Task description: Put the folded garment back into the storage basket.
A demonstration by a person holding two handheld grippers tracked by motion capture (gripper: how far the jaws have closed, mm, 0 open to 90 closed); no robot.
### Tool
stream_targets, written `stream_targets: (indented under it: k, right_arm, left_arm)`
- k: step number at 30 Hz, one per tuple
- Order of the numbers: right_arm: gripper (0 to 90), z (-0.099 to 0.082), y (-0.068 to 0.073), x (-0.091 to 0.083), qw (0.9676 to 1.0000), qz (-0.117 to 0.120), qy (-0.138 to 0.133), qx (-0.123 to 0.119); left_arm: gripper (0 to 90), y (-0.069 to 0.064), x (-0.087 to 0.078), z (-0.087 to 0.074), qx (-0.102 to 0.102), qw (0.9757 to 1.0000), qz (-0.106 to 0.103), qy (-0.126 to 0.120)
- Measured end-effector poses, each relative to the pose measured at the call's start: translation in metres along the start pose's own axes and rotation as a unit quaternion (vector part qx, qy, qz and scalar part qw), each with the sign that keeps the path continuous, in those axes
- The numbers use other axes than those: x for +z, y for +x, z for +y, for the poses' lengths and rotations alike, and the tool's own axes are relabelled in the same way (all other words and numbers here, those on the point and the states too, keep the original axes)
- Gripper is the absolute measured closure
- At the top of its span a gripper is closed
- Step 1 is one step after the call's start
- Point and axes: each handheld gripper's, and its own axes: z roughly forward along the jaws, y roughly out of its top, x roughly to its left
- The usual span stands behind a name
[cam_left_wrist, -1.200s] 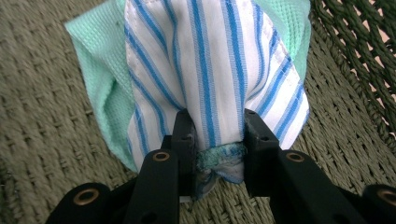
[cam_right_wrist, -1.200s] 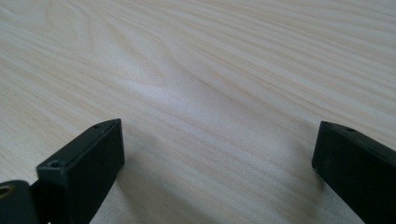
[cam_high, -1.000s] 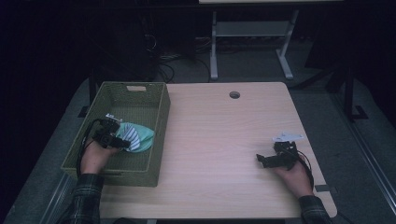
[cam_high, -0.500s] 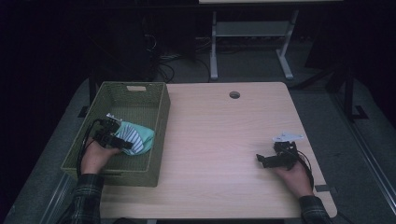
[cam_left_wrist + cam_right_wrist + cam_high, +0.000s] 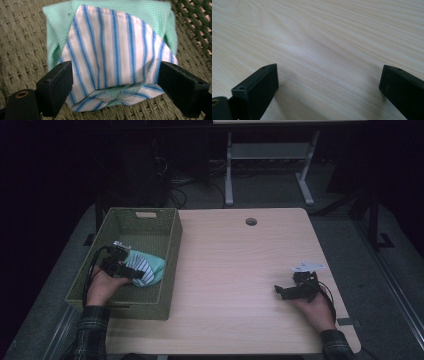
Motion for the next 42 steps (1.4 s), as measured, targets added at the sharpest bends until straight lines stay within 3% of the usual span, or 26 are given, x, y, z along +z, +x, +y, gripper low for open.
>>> stream_targets:
  k: [3,9,13,20,29,42]
  right_arm:
    - [1.9,0.000,0.000,0.000,1.0000,0.000,0.000,0.001]
    - [1.9,0.000,0.000,0.000,1.0000,-0.001,0.000,0.001]
    - [1.9,0.000,0.000,0.000,1.0000,-0.001,0.000,0.001]
    - [1.9,0.000,0.000,0.000,1.0000,-0.001,0.000,0.002]
    - [1.9,0.000,0.000,0.000,1.0000,-0.001,0.000,0.002]
    - [1.9,0.000,0.000,0.000,1.0000,-0.001,0.000,0.002]
  left_arm:
    - [12.8,0.001,-0.004,0.001,-0.005,0.9997,-0.019,-0.017]
    - [13.0,-0.008,-0.014,0.006,0.002,0.9986,-0.037,-0.037]
    - [13.1,-0.017,-0.021,0.012,0.012,0.9985,-0.030,-0.044]
    - [13.3,-0.036,-0.035,0.024,0.029,0.9971,-0.037,-0.059]
    - [13.4,-0.061,-0.053,0.042,0.049,0.9930,-0.059,-0.090]
    - [13.4,-0.106,-0.059,0.064,0.092,0.9856,-0.085,-0.113]
